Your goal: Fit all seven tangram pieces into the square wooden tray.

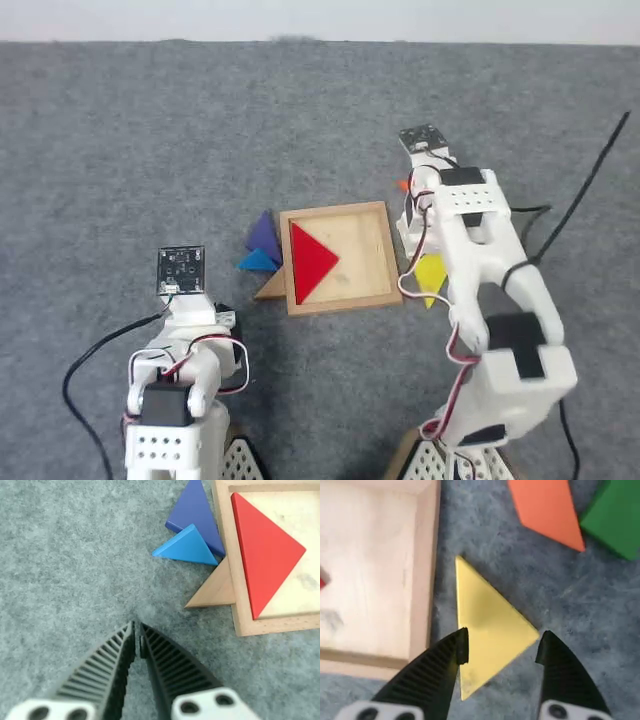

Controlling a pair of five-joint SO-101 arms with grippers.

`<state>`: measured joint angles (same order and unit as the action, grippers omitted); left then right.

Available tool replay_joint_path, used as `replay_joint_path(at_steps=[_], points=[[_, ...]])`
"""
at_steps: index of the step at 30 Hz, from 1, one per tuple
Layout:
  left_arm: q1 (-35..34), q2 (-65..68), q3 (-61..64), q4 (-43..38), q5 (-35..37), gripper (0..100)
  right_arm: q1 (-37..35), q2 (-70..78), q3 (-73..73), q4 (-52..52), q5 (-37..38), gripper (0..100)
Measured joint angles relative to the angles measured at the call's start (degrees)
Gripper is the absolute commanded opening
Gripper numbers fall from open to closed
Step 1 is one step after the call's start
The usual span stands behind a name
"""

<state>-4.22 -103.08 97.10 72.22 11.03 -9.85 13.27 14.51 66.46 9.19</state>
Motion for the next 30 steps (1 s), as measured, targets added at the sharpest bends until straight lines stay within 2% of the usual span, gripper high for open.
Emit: replay_joint_path(at_steps=[4,9,15,24,30], points=[[0.0,0.0,0.0,0.0,0.0,1,1.49,7.12,-4.75,0.0,1.23,23.4],[0.0,0.0,0.0,0.0,0.0,1,1.85,8.26,-6.42,1.05,1.49,23.4],[0.0,0.0,0.0,0.0,0.0,1,-2.9,4.31,-0.53,0.7,1.67,23.4],[0.0,0.0,0.0,0.0,0.0,1,-5.1,-4.4,10.46,0.7,1.67,23.6],[0.0,0.0,0.0,0.0,0.0,1,-10.9,-6.33,15.56,0.7,1.67,31.0]])
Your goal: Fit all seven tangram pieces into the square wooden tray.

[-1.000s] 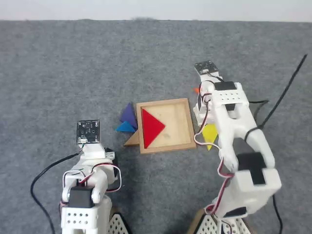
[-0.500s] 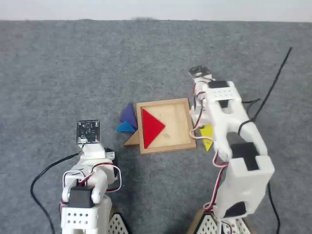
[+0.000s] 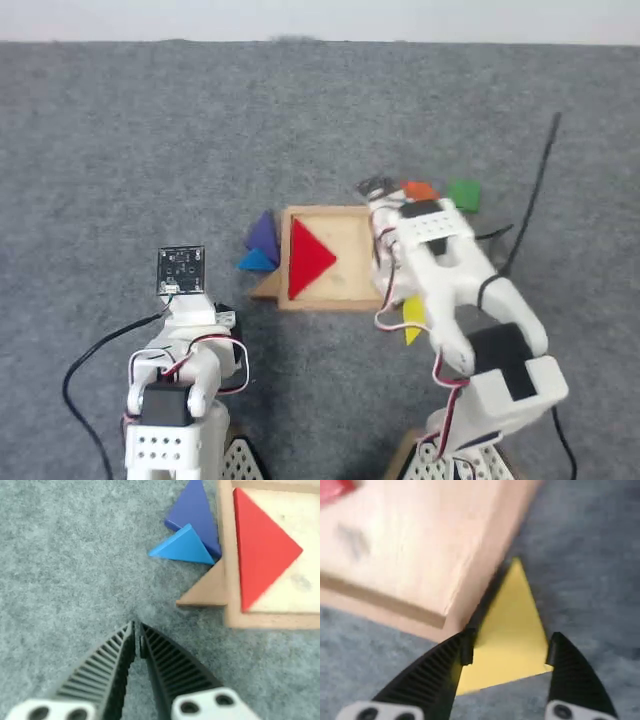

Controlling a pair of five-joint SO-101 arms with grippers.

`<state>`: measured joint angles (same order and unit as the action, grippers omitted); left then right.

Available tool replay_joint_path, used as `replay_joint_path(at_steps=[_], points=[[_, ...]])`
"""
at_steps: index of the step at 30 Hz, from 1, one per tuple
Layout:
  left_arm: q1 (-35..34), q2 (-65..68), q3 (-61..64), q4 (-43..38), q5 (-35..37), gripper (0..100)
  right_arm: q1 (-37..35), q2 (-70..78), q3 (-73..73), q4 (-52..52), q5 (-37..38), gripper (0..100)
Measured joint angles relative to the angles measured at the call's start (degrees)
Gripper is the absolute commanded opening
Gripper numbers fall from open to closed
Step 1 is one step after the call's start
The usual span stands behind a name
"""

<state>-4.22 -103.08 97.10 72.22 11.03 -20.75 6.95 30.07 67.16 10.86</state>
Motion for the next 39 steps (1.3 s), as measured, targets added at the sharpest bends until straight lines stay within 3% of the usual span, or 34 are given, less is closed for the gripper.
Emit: replay_joint_path(at_steps=[9,14,23,32,39], points=[[0.0,0.0,0.0,0.0,0.0,1,-1.67,0.0,3.16,0.0,0.0,29.0],[0.0,0.0,0.0,0.0,0.0,1,1.49,-1.05,4.92,-0.97,0.09,18.2],[0.0,0.0,0.0,0.0,0.0,1,8.0,-1.23,4.57,-1.05,0.09,11.9],[0.0,0.0,0.0,0.0,0.0,1,15.56,-11.6,6.95,-0.88,0.53,13.2],[0.0,0.0,0.0,0.0,0.0,1,16.53,-34.2,18.55,-0.26,-0.35,26.5]])
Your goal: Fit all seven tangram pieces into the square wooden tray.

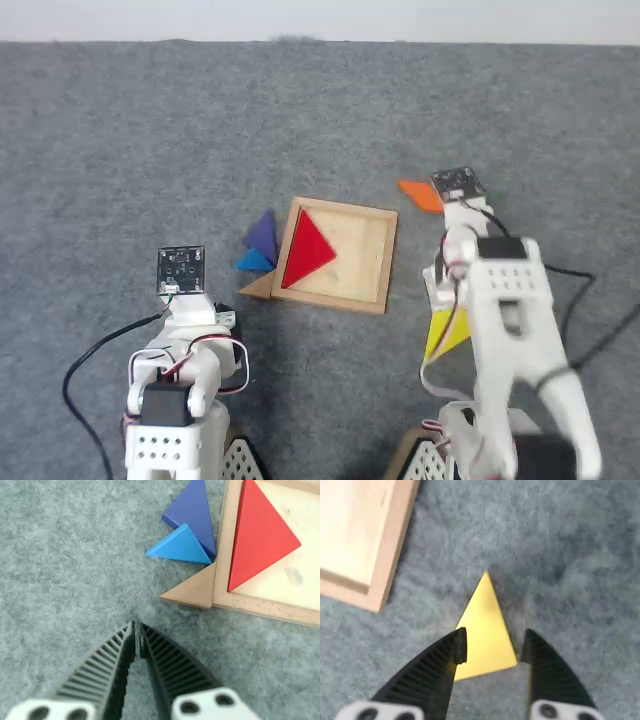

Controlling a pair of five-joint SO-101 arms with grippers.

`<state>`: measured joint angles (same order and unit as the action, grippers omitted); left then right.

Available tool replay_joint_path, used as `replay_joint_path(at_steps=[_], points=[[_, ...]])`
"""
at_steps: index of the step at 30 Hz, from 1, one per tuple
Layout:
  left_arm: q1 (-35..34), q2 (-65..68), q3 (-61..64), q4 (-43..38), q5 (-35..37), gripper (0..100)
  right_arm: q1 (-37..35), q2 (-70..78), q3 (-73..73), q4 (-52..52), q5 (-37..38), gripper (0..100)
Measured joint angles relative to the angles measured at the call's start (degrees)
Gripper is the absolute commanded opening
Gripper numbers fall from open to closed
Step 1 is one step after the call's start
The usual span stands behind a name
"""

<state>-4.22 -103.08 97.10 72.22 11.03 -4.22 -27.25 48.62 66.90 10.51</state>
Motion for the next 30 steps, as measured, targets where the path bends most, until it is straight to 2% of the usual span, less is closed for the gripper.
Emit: replay_joint_path(at_steps=[5,10,18,22,24,28,30], points=[[0.0,0.0,0.0,0.0,0.0,1,2.11,-1.76,7.03,0.88,-0.18,27.0],[0.0,0.0,0.0,0.0,0.0,1,-0.09,7.82,7.03,-1.32,-0.53,27.1],[0.0,0.0,0.0,0.0,0.0,1,-2.99,29.1,-7.82,-0.62,-4.48,27.0],[0.0,0.0,0.0,0.0,0.0,1,-5.45,29.63,-7.91,-0.79,-4.75,26.6],[0.0,0.0,0.0,0.0,0.0,1,-6.95,29.63,-7.91,-0.7,-4.75,23.9],[0.0,0.0,0.0,0.0,0.0,1,-7.3,29.71,-7.82,-0.7,-4.75,9.5],[0.0,0.0,0.0,0.0,0.0,1,-7.21,29.63,-7.82,-0.97,-4.75,8.0]])
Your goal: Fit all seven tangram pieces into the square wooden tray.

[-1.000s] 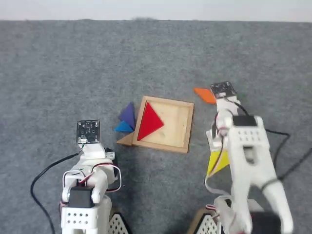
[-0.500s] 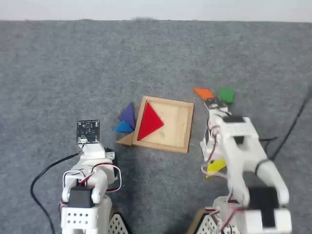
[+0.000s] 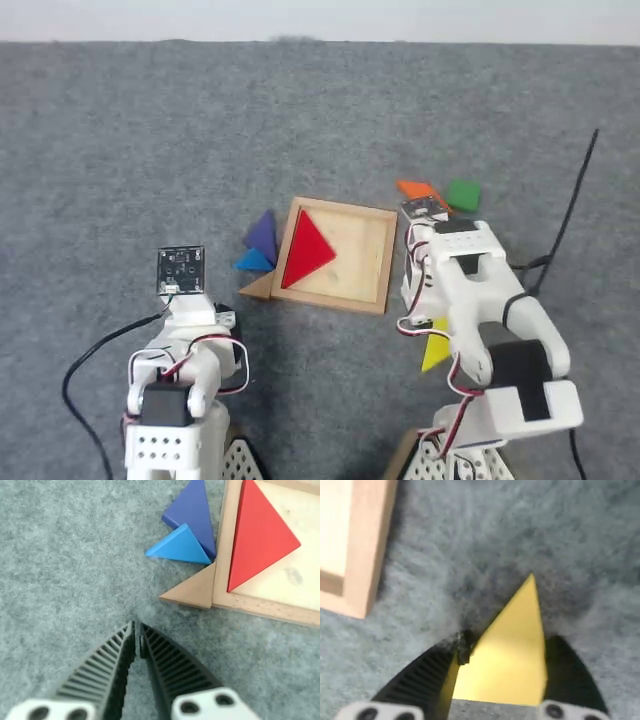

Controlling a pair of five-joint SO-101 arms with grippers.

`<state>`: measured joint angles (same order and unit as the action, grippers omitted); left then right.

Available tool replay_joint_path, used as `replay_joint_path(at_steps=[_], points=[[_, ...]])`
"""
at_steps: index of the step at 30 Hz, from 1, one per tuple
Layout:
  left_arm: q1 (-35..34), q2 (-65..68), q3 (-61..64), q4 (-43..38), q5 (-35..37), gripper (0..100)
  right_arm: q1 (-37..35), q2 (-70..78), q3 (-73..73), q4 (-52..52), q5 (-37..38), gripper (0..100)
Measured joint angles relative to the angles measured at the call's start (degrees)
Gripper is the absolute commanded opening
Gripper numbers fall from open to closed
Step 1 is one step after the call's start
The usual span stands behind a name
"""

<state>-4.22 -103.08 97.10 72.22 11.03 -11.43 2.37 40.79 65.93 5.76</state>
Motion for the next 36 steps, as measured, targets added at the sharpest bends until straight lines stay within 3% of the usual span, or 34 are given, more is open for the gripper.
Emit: replay_joint_path(at_steps=[9,16,26,36], points=[[0.0,0.0,0.0,0.0,0.0,1,7.47,-3.87,1.05,-0.53,0.0,7.5],[0.0,0.0,0.0,0.0,0.0,1,7.65,-12.31,1.23,4.48,1.76,0.8],[0.0,0.0,0.0,0.0,0.0,1,7.56,-14.59,1.14,8.97,5.98,0.7],[0.0,0.0,0.0,0.0,0.0,1,3.43,-14.24,-23.21,20.84,1.14,0.7]])
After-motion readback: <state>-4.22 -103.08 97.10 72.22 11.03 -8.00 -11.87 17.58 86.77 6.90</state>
